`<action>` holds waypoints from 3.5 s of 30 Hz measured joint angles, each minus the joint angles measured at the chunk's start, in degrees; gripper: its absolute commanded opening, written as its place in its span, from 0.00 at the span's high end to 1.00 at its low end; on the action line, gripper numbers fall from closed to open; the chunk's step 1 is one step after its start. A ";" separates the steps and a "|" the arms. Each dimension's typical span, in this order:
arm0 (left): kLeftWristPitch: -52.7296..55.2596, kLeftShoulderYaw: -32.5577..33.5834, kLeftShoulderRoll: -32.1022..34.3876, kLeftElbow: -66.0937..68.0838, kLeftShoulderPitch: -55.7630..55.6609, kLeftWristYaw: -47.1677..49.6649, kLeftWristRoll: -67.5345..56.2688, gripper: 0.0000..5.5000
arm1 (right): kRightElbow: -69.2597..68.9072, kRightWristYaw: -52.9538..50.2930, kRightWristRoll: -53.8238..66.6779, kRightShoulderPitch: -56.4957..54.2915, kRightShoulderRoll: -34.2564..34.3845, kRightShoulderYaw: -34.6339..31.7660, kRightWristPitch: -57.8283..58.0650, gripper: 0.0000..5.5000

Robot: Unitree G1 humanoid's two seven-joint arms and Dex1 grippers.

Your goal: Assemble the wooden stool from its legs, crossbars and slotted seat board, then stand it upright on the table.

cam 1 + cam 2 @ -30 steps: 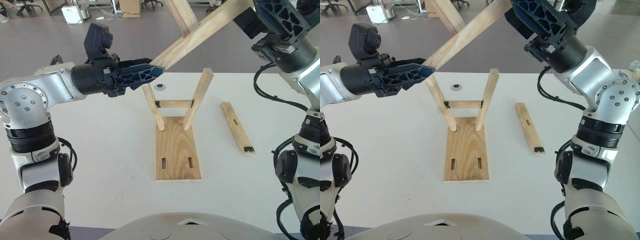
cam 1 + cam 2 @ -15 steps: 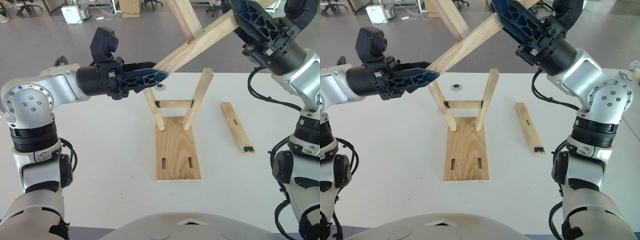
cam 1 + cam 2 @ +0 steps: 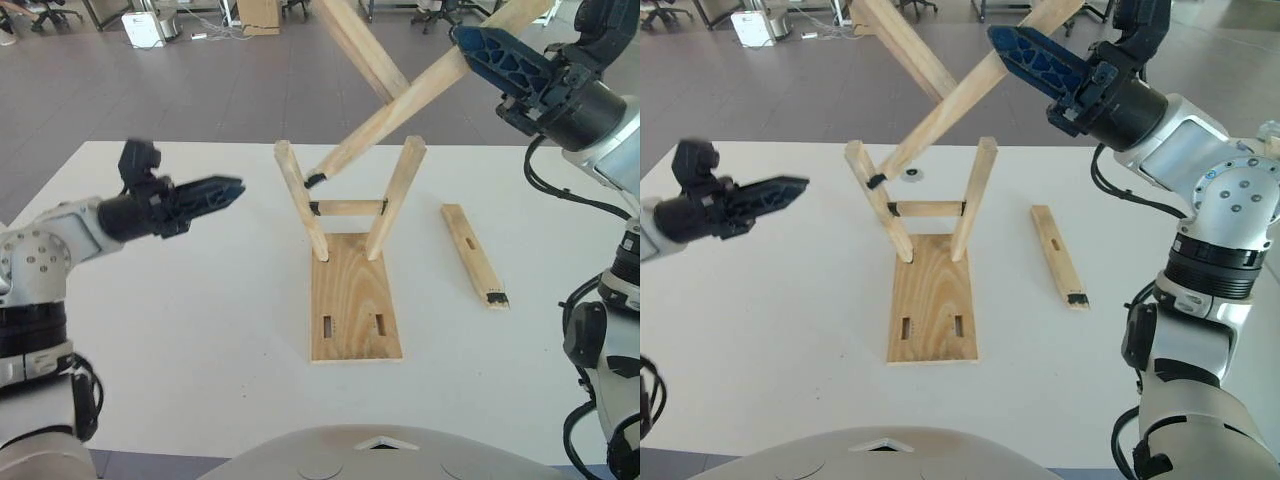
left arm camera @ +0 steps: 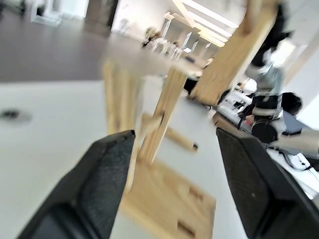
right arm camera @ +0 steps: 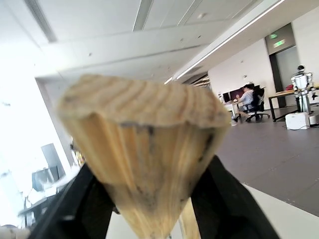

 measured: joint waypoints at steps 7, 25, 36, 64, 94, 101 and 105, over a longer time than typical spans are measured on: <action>-1.96 5.31 -5.46 -8.65 17.88 4.31 -0.23 0.46 | -11.89 20.78 -4.66 11.21 -11.32 -0.22 1.97 0.63; -21.14 -5.32 -16.72 -4.85 26.54 10.17 16.70 0.46 | -16.91 38.92 -26.82 19.22 -12.04 11.83 -15.26 0.63; -37.57 -3.68 -24.77 2.80 21.95 18.90 24.68 0.46 | -15.77 39.76 -30.81 25.23 -12.53 11.57 -17.21 0.63; -40.03 -3.69 -27.43 2.04 22.43 20.14 25.04 0.46 | -15.13 42.97 -40.25 31.03 -14.60 19.26 -35.61 0.63; -44.21 -6.30 -30.06 2.19 28.51 20.04 27.21 0.46 | 10.92 6.19 -65.07 28.10 -6.28 19.87 -22.70 0.34; -44.56 -6.54 -30.10 2.19 28.54 20.02 27.32 0.46 | 17.82 -5.65 -68.25 29.73 2.40 17.24 -19.63 0.34; -44.61 -6.62 -30.25 2.17 28.63 20.08 27.34 0.46 | 20.53 -7.68 -68.47 30.75 4.11 15.36 -20.69 0.40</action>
